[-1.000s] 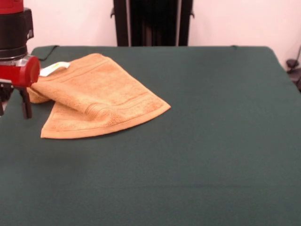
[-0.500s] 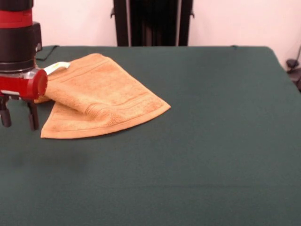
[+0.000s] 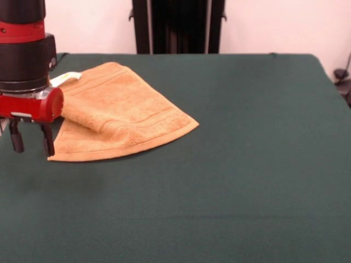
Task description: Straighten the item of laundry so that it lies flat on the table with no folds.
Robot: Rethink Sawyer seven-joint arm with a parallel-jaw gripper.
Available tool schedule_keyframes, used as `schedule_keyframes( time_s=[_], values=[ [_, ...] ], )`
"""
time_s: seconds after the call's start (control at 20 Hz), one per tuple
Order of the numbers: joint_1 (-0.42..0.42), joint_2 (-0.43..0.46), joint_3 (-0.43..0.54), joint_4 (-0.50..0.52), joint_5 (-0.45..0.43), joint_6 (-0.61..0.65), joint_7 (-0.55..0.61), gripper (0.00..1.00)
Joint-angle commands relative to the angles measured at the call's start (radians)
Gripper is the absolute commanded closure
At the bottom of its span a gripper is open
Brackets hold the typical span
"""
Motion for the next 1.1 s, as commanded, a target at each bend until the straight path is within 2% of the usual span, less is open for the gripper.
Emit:
schedule_keyframes(
  time_s=[0.05, 0.5, 1.1],
  values=[
    [0.053, -0.014, 0.034, 0.163, 0.071, -0.04, 0.282, 0.0],
    [0.07, -0.05, 0.002, 0.255, 0.11, -0.088, 0.321, 0.0],
    [0.091, -0.061, -0.025, 0.31, 0.176, -0.13, 0.33, 0.0]
  ],
)
